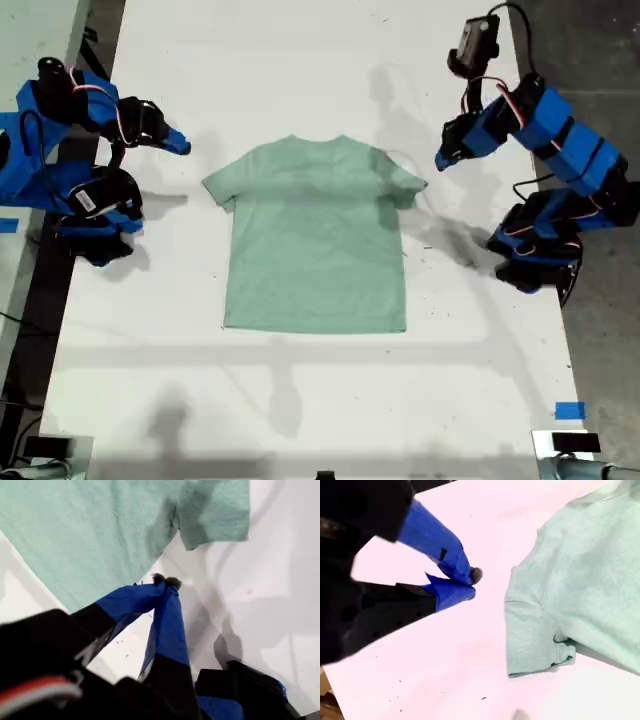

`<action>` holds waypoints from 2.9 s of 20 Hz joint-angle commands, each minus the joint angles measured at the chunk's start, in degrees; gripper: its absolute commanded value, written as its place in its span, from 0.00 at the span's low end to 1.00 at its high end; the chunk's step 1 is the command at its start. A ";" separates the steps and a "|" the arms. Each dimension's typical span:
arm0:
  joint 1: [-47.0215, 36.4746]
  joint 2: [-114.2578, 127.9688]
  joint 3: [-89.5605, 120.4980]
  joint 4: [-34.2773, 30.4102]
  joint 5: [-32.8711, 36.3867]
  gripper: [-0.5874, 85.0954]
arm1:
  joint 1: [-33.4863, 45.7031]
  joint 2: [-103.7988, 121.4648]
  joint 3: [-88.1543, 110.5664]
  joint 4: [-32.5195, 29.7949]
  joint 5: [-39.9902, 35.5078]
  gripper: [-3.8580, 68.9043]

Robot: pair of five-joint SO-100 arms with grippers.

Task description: Fold tshirt

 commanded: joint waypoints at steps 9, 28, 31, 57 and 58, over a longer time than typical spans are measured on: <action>2.46 -4.57 9.67 -15.03 -2.55 0.12 | 8.26 -6.77 8.26 -17.58 -8.79 0.34; 2.29 -11.87 12.83 -22.94 -3.08 0.19 | 11.87 -35.95 10.28 -34.37 -10.55 0.42; 2.55 -12.13 12.74 -23.03 -3.34 0.19 | 11.69 -40.17 5.62 -31.38 -11.69 0.29; 5.80 -5.98 17.31 -22.15 -7.47 0.19 | -15.73 -63.72 -47.29 -15.56 1.67 0.07; 5.80 -5.98 17.31 -22.24 -7.47 0.19 | -16.79 -65.92 -47.72 -17.49 2.02 0.13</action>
